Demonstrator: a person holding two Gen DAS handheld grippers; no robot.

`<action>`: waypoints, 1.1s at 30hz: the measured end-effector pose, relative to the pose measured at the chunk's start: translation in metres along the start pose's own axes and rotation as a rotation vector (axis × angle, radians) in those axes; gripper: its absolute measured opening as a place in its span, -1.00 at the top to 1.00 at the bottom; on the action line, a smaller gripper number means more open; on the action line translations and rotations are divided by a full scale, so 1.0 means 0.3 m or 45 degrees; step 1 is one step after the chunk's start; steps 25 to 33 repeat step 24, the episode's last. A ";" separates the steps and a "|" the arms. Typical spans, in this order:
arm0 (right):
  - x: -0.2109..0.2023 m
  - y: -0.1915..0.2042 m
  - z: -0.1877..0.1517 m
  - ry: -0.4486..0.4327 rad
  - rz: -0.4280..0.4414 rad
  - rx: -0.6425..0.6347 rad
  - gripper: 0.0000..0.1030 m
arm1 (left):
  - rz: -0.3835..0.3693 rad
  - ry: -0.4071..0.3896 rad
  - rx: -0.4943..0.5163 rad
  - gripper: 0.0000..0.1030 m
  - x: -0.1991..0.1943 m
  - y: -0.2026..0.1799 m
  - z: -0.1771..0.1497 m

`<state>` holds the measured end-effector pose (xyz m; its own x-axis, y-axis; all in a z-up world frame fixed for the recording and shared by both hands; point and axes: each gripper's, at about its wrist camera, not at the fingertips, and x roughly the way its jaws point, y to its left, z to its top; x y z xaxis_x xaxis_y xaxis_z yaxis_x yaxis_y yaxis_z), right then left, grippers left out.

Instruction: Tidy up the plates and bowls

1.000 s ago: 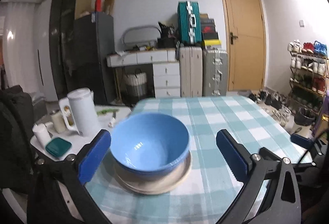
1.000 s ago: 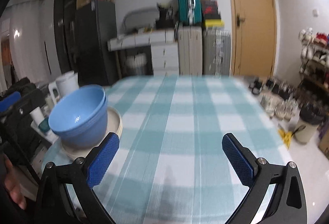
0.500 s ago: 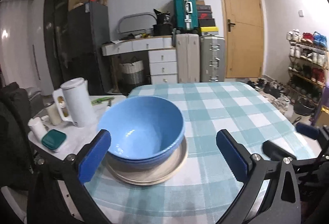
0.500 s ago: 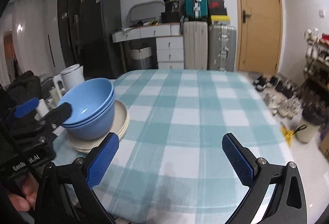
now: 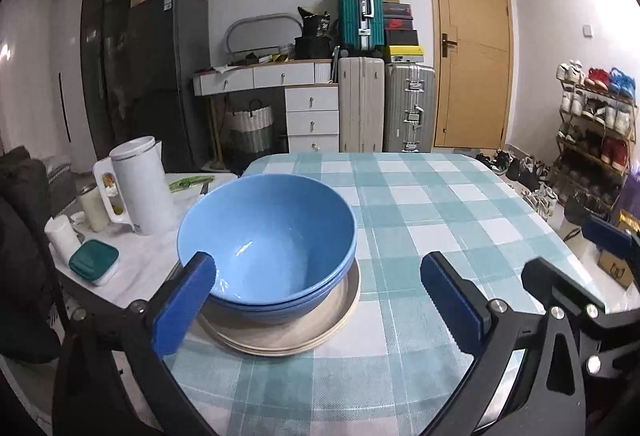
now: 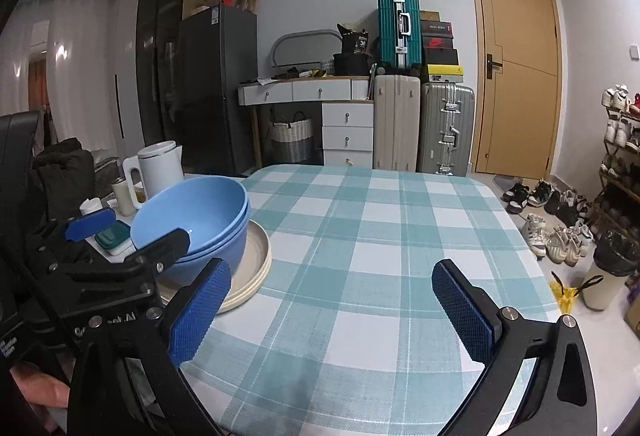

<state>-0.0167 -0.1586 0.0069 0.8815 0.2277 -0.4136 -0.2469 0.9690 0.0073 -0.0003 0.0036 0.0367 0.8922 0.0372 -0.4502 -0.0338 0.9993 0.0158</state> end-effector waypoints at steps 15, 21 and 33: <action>-0.015 -0.013 -0.005 -0.027 -0.025 0.016 -0.99 | 0.068 -0.032 0.070 -1.00 -0.036 -0.028 0.003; -0.018 -0.019 -0.006 -0.029 -0.019 0.034 -0.99 | 0.038 -0.023 0.031 -1.00 -0.037 -0.017 0.001; -0.021 -0.019 -0.006 -0.036 -0.024 0.029 -0.99 | 0.049 -0.083 0.027 -1.00 -0.059 -0.018 0.002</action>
